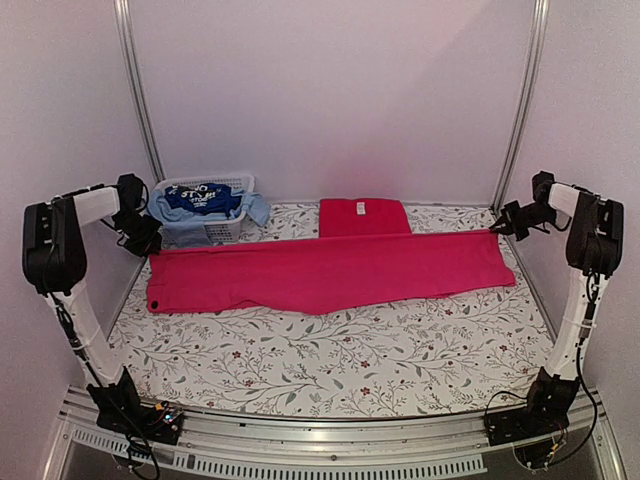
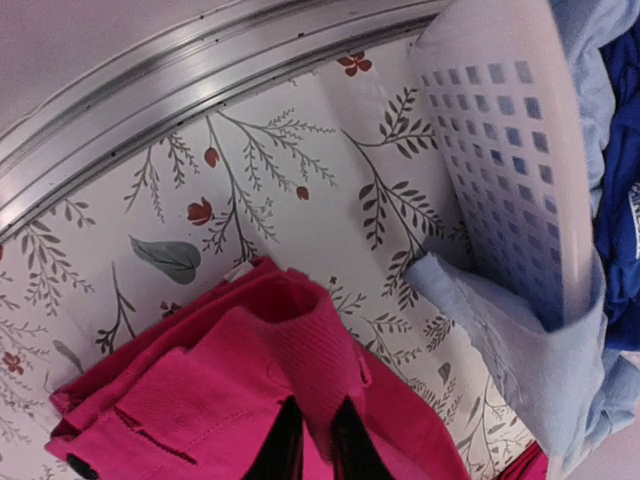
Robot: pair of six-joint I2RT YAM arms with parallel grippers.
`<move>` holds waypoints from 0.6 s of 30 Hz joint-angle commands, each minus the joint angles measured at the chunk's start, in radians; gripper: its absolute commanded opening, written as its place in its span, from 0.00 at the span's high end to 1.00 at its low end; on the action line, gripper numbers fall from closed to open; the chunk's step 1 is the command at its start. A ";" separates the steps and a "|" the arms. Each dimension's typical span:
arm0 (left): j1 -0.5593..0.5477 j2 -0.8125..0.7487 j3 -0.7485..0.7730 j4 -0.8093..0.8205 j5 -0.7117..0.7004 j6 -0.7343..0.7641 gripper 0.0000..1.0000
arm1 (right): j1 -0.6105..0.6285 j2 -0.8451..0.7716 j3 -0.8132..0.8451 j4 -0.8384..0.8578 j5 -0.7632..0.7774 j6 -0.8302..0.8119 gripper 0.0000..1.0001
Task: Fold and stack the mixed laundry pile
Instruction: Fold the flattened trousers at the center of the board.
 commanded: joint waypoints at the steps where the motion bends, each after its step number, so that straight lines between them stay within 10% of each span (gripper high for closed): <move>1: 0.021 0.099 0.052 0.151 -0.051 0.080 0.72 | -0.036 0.092 0.057 0.070 0.069 -0.052 0.70; 7: -0.070 0.015 0.061 0.092 -0.162 0.178 0.03 | -0.032 0.015 0.005 0.099 0.099 -0.181 0.22; 18: -0.211 -0.125 -0.246 0.248 0.010 0.278 0.00 | 0.123 0.008 -0.100 0.175 -0.078 -0.325 0.42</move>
